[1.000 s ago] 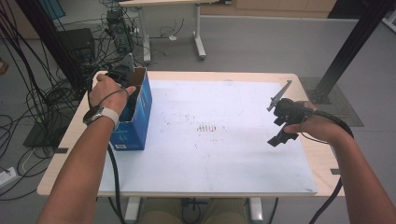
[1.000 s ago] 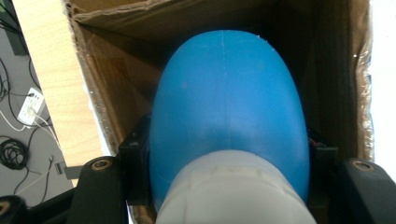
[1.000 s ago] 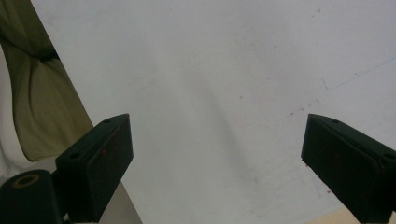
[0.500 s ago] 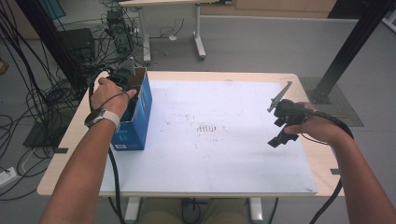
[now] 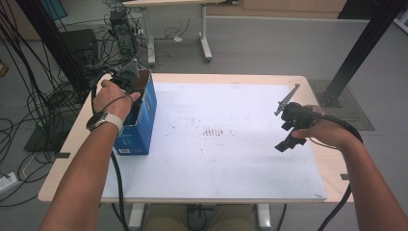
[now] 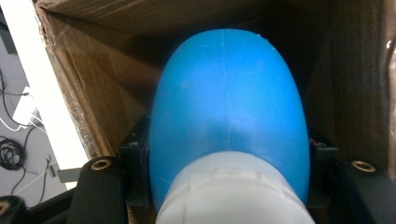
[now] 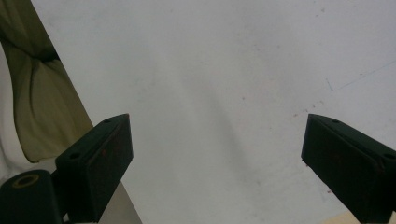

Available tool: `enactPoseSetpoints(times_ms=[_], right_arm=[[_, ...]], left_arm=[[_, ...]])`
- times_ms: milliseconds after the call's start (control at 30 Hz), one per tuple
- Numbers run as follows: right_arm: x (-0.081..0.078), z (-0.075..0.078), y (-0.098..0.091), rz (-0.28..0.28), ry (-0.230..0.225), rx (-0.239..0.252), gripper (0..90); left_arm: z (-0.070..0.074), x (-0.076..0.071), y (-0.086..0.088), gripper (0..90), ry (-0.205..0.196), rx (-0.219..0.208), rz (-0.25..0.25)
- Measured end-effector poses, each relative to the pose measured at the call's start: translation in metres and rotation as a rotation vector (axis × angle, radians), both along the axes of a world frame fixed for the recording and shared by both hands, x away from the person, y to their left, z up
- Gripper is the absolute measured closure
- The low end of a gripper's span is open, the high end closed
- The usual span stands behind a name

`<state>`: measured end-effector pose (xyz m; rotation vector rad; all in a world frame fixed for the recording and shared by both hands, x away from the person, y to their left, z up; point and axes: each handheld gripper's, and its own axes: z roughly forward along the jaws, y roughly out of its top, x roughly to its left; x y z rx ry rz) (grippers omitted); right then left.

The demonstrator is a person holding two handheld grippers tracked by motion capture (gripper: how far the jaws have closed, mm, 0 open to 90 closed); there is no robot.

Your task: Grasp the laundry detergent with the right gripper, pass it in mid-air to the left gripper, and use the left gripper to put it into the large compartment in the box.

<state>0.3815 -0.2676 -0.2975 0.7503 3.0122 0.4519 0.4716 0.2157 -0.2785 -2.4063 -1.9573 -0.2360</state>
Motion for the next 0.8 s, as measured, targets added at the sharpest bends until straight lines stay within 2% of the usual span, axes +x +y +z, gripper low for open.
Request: enactPoseSetpoints(times_ms=[800], right_arm=[[-0.001, -0.0001, 0.0008, 0.001, 0.002, -0.006, 8.8]], left_arm=[[0.0, 0.0003, 0.001, 37.4, 0.002, -0.001, -0.001]])
